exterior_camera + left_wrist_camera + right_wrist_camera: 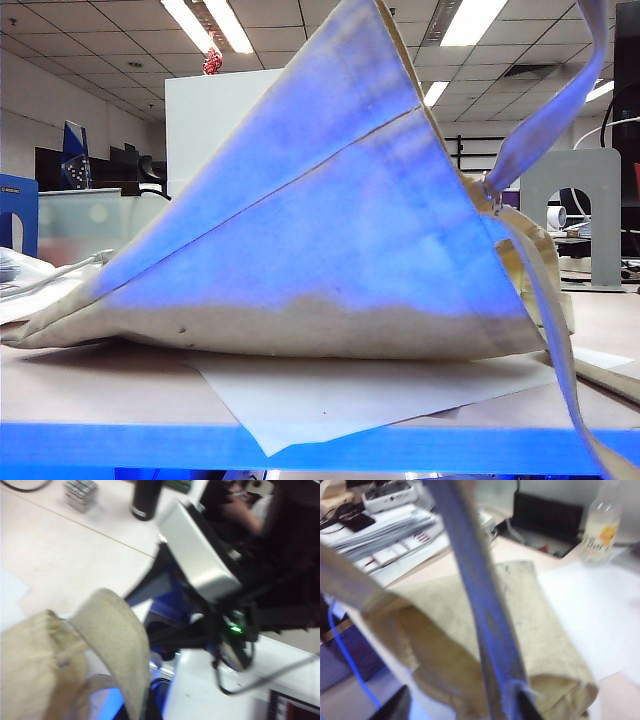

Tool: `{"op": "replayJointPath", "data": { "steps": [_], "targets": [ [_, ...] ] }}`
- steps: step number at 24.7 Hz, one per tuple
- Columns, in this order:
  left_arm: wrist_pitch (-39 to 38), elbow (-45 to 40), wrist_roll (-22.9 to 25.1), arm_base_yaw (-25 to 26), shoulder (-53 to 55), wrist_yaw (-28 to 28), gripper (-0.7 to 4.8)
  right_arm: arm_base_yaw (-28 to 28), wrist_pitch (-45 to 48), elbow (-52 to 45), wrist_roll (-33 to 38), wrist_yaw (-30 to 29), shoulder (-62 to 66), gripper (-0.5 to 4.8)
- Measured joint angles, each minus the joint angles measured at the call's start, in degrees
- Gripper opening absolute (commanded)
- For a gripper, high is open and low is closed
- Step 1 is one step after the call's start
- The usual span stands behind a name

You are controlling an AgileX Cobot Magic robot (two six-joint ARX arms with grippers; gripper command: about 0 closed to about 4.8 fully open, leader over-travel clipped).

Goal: Take the glasses case out of the canvas bag and put it on the table.

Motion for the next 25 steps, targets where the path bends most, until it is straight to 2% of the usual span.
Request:
{"op": "replayJointPath", "data": {
  "steps": [6,7,8,9,11,25],
  "targets": [
    [-0.7,0.0,0.1,0.0,0.0,2.7,-0.06,0.0,5.3,0.0,0.0,0.3,2.2,2.59],
    [-1.0,0.0,0.1,0.0,0.0,2.7,-0.06,0.0,5.7,0.0,0.0,0.4,2.5,2.11],
    [-1.5,0.0,0.1,0.0,0.0,2.7,-0.06,0.0,5.9,0.0,0.0,0.4,2.9,1.3],
    [-1.9,0.0,0.1,0.0,0.0,2.7,-0.06,0.0,6.1,0.0,0.1,0.4,3.2,0.2],
    [-2.2,0.0,0.1,0.0,0.0,2.7,-0.06,0.0,6.3,0.0,0.1,0.3,3.5,-0.09],
    [-2.6,0.0,1.2,0.0,0.9,3.1,-0.05,0.1,6.6,4.0,0.1,-1.3,3.3,-0.08]
  ]
}}
